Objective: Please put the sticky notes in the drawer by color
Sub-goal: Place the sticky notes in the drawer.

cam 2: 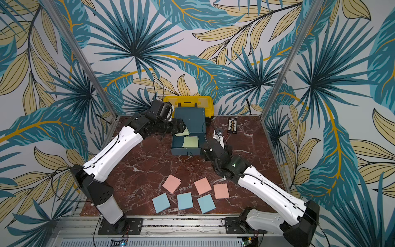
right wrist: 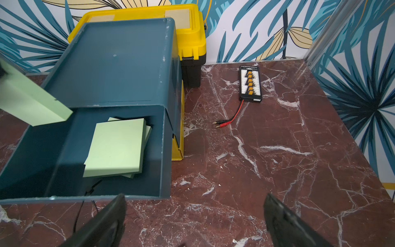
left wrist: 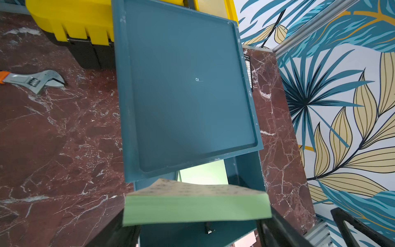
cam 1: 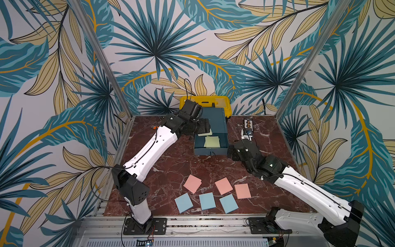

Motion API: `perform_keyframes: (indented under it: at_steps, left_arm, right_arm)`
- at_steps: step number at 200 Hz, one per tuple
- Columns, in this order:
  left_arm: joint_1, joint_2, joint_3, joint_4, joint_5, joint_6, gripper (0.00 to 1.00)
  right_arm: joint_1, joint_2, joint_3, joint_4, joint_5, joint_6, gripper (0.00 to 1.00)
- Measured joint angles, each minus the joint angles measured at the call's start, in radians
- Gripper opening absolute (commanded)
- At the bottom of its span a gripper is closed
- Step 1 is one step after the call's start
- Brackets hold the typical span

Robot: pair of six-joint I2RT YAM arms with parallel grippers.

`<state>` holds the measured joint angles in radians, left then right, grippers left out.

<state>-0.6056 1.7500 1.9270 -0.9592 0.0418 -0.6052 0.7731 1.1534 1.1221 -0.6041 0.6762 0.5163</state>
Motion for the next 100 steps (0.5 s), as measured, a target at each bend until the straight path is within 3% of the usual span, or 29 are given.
perform_keyframes:
  at_steps: [100]
  left_arm:
    - [-0.065,0.015,-0.032,-0.01,-0.005,0.014,0.83]
  right_arm:
    - [0.0,0.014,-0.003,0.001,0.013,0.0,0.99]
